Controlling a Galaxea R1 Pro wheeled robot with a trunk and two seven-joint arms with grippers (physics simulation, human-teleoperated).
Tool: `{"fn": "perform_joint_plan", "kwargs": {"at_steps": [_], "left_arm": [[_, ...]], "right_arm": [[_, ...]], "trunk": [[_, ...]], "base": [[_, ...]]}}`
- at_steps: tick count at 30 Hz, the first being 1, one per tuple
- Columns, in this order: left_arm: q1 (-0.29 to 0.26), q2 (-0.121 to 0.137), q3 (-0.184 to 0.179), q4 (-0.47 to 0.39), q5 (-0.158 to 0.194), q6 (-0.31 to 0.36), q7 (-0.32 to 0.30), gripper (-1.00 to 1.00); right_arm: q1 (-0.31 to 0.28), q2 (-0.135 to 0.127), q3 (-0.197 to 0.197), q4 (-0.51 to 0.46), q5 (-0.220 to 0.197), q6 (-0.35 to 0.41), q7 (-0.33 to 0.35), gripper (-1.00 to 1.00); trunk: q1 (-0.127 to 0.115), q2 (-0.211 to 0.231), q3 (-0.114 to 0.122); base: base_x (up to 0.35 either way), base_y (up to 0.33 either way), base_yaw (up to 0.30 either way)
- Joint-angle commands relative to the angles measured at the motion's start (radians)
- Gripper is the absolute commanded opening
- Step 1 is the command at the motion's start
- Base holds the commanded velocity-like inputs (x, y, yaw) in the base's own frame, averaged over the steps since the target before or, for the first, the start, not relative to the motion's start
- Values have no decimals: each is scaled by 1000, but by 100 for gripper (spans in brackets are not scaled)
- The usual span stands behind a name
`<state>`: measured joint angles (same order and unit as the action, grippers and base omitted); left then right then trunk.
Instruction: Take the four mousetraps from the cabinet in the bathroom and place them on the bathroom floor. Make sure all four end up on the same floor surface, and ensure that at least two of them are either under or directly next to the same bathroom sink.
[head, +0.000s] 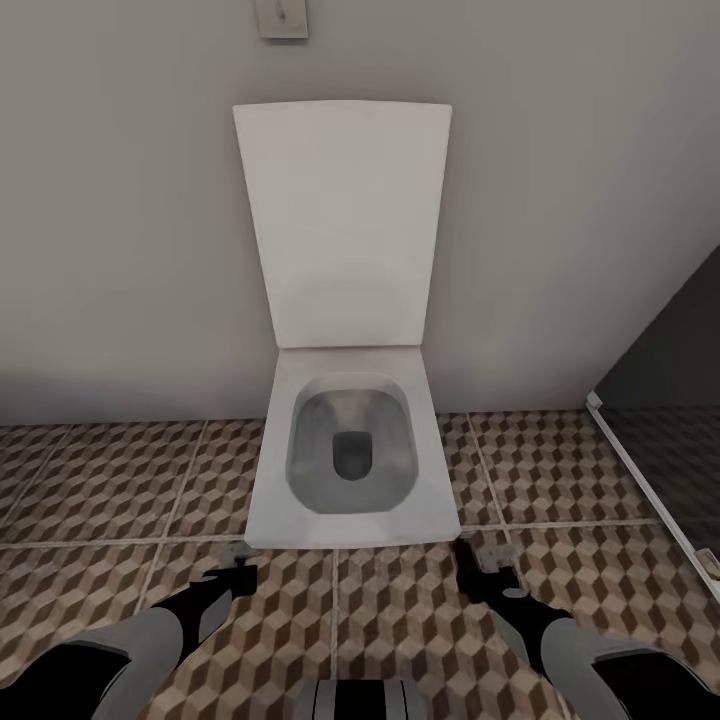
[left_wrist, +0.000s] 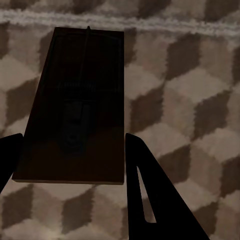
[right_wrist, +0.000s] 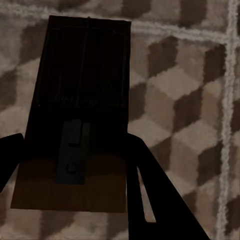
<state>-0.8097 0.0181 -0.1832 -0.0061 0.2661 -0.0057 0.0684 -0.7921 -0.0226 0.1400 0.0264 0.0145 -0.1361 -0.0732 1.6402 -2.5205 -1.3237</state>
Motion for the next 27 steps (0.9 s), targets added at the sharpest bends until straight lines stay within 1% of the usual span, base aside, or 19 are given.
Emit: {"fn": "perform_joint_plan", "kwargs": {"at_steps": [1, 9, 27], "left_arm": [[0, 0, -9, 0, 7, 0, 2, -100], [0, 0, -9, 0, 7, 0, 2, -100], [0, 2, -9, 0, 7, 0, 2, -100]], "right_arm": [[5, 4, 7, 3, 0, -5, -7, -100], [18, 4, 9, 3, 2, -5, -8, -100], [19, 3, 9, 3, 4, -5, -8, -100]], "trunk": [[0, 0, -1], [0, 0, -1], [0, 0, -1]], "base": [[0, 0, 0], [0, 0, 0], [0, 0, 0]]}}
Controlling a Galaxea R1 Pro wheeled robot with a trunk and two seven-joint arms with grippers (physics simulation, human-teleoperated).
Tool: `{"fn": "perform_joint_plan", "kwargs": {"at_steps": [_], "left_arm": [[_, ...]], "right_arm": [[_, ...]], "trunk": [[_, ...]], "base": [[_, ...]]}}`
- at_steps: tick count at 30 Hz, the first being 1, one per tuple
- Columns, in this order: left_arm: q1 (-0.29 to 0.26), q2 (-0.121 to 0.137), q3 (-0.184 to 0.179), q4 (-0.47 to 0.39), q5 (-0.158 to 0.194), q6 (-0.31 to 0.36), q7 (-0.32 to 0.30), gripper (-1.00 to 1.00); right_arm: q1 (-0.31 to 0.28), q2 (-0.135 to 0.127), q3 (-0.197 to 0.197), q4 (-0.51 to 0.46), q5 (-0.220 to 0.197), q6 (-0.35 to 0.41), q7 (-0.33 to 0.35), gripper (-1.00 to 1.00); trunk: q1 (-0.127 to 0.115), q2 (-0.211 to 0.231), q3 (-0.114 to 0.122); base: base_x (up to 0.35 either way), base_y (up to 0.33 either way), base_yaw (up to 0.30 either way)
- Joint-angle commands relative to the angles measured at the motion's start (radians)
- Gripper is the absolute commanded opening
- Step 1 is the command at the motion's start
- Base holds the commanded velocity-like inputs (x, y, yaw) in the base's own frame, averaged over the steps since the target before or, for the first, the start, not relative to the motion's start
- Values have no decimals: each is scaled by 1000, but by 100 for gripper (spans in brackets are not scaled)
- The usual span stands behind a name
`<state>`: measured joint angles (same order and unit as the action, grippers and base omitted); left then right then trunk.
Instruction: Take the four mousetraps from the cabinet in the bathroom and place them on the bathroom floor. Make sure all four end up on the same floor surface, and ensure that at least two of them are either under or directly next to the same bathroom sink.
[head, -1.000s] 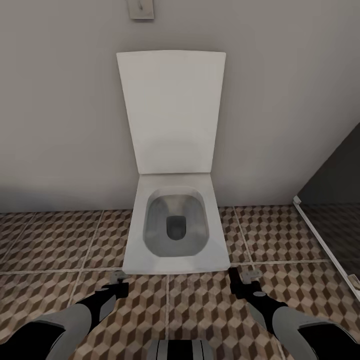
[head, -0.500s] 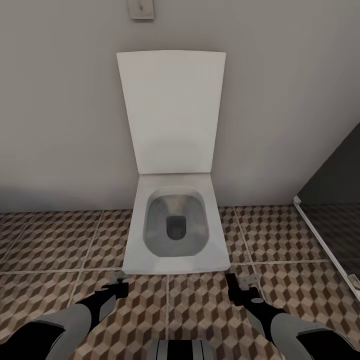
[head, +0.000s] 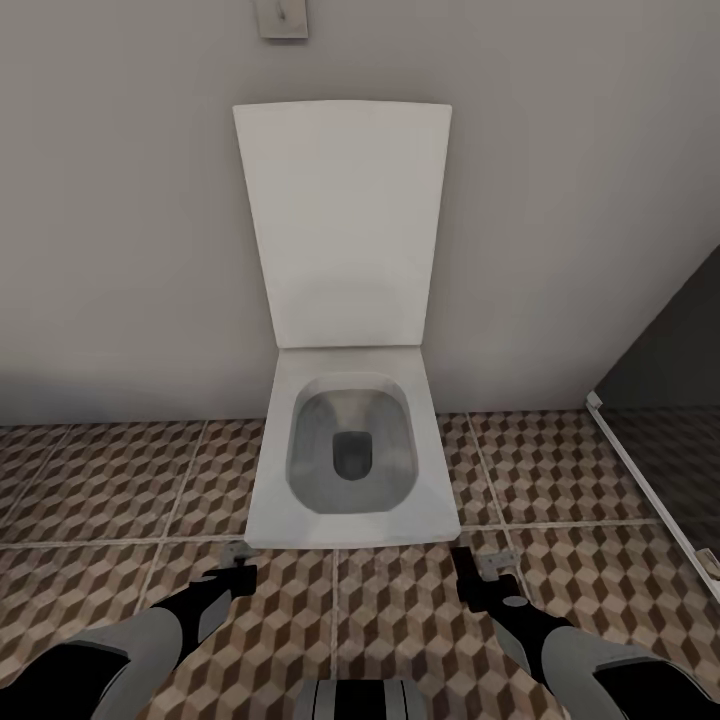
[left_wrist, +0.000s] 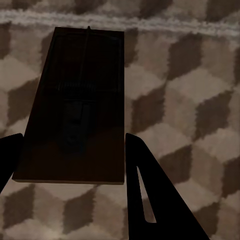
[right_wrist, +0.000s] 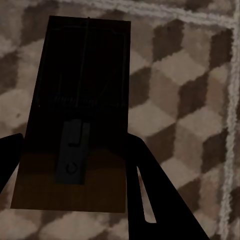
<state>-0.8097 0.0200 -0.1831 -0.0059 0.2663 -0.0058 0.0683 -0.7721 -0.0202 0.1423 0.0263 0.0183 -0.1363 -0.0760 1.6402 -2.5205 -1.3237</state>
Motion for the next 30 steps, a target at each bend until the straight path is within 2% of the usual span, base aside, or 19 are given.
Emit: {"fn": "perform_joint_plan", "kwargs": {"at_steps": [1, 30], "left_arm": [[0, 0, -9, 0, 7, 0, 2, -100], [0, -1, -9, 0, 8, -1, 2, -100]], "right_arm": [[-1, 0, 6, 3, 0, -5, -5, -100], [-1, 0, 7, 3, 0, -5, -5, -100]], "trunk": [[0, 0, -1], [0, 0, -1]], "base": [[0, 0, 0], [0, 0, 0]]}}
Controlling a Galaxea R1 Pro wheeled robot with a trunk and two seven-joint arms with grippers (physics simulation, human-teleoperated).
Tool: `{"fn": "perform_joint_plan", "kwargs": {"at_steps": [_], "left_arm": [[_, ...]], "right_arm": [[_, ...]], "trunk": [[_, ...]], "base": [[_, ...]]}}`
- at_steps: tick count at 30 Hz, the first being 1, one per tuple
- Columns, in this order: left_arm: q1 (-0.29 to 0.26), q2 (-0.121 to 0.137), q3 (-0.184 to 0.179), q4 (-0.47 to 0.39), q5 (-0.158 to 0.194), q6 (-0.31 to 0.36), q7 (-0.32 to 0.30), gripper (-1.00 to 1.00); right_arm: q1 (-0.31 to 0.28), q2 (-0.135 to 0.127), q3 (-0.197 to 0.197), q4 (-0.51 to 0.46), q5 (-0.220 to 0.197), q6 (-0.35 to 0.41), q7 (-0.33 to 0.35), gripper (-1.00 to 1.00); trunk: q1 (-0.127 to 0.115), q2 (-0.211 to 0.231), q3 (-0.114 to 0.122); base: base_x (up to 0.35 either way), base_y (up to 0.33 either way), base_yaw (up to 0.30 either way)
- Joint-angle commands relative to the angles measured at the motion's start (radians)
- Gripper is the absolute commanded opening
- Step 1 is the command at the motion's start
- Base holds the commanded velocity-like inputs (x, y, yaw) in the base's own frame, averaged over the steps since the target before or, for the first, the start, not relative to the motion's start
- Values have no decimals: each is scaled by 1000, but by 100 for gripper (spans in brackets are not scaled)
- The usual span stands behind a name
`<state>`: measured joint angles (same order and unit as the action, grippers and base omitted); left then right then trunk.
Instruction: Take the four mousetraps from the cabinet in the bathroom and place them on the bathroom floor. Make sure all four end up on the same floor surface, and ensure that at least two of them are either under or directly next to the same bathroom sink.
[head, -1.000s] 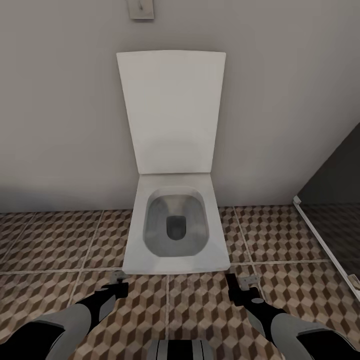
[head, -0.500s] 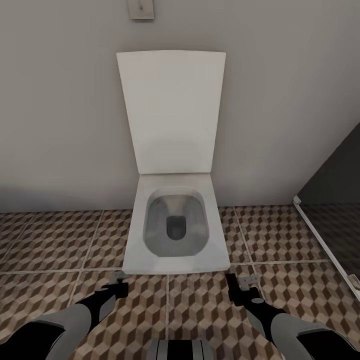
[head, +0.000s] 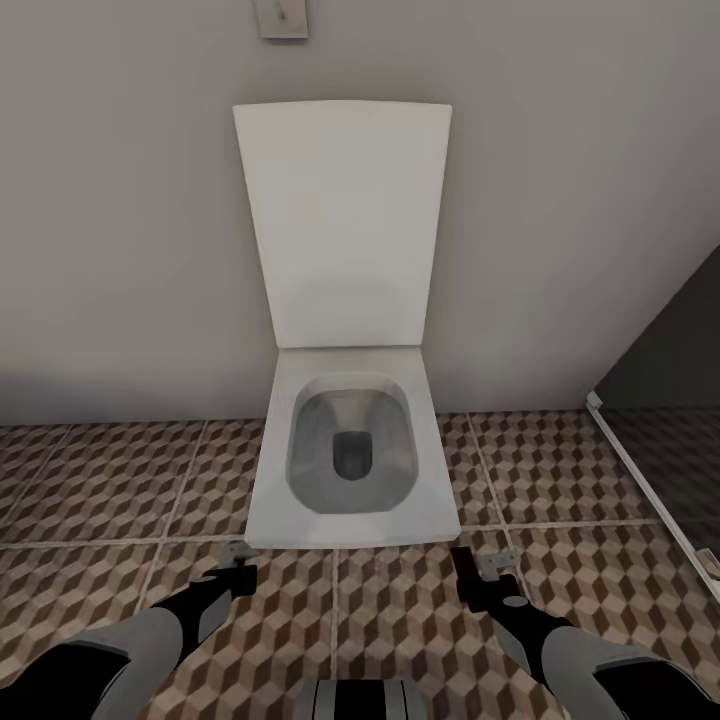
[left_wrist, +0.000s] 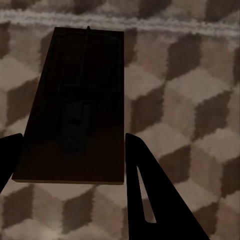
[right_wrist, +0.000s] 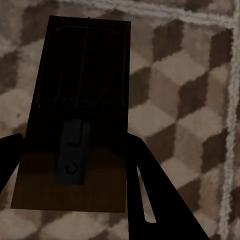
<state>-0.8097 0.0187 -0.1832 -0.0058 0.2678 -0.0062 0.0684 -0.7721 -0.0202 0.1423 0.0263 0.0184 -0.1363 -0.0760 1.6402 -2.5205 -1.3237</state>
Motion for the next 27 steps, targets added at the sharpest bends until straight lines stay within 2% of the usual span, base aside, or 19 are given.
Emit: {"fn": "perform_joint_plan", "kwargs": {"at_steps": [1, 27], "left_arm": [[0, 0, -9, 0, 6, -1, 2, -100], [0, 1, -9, 0, 4, -6, 2, -100]], "right_arm": [[-1, 0, 6, 3, 0, -5, -5, -100], [-1, 0, 6, 3, 1, -5, -5, -100]], "trunk": [[0, 0, -1], [0, 0, -1]], "base": [[0, 0, 0], [0, 0, 0]]}}
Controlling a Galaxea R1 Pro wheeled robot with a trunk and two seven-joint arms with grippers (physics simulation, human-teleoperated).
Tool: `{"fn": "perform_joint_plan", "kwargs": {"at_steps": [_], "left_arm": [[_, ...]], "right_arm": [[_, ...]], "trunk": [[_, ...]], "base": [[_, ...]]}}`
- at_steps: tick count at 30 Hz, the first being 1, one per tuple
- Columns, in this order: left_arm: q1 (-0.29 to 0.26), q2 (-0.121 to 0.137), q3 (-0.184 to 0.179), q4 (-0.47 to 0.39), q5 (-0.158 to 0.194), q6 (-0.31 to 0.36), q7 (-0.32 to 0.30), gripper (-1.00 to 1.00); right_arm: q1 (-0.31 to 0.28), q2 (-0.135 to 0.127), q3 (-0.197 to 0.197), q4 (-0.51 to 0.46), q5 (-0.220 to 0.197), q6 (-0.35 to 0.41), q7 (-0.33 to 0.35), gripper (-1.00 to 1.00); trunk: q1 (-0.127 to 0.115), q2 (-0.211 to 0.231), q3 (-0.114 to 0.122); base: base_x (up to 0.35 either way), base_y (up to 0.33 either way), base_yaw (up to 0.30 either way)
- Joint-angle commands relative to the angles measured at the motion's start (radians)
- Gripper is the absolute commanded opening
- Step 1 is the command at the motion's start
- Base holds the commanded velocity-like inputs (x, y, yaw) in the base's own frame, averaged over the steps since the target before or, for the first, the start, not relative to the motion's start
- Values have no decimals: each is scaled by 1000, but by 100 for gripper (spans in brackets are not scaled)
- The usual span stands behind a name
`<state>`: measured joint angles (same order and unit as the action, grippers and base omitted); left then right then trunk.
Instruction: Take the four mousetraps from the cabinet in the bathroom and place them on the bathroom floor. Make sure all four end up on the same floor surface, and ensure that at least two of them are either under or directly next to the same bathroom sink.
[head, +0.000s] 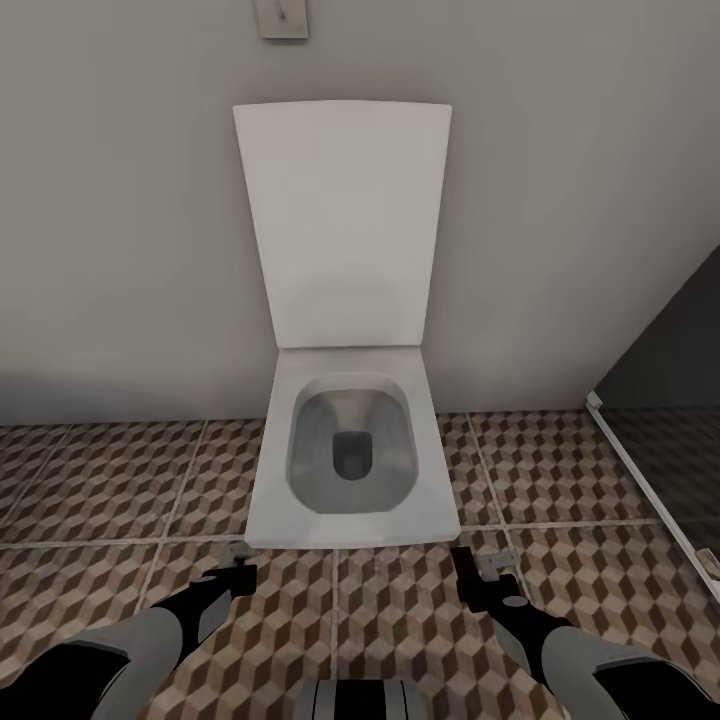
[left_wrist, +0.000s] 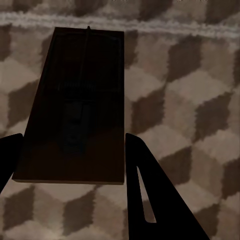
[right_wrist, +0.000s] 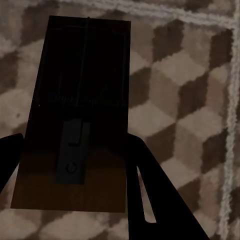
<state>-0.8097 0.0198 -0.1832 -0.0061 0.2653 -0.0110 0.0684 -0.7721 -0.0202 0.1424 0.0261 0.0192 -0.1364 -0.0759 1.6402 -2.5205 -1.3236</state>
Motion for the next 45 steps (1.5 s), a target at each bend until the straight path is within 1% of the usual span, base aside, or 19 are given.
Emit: {"fn": "perform_joint_plan", "kwargs": {"at_steps": [1, 21, 28, 45], "left_arm": [[0, 0, -9, 0, 7, -1, 2, -100], [0, 0, -9, 0, 7, -2, 2, -100], [0, 0, -9, 0, 7, 1, 2, -100], [0, 2, -9, -1, 7, -2, 2, -100]], "right_arm": [[-1, 0, 6, 3, 0, -5, -5, -100], [-1, 0, 6, 3, 0, -5, -5, -100], [-1, 0, 6, 2, 1, -5, -5, -100], [-1, 0, 6, 3, 1, -5, -5, -100]], "trunk": [[0, 0, -1], [0, 0, -1], [3, -2, -28], [3, -2, -28]], "base": [[0, 0, 0], [0, 0, 0], [0, 0, 0], [0, 0, 0]]}}
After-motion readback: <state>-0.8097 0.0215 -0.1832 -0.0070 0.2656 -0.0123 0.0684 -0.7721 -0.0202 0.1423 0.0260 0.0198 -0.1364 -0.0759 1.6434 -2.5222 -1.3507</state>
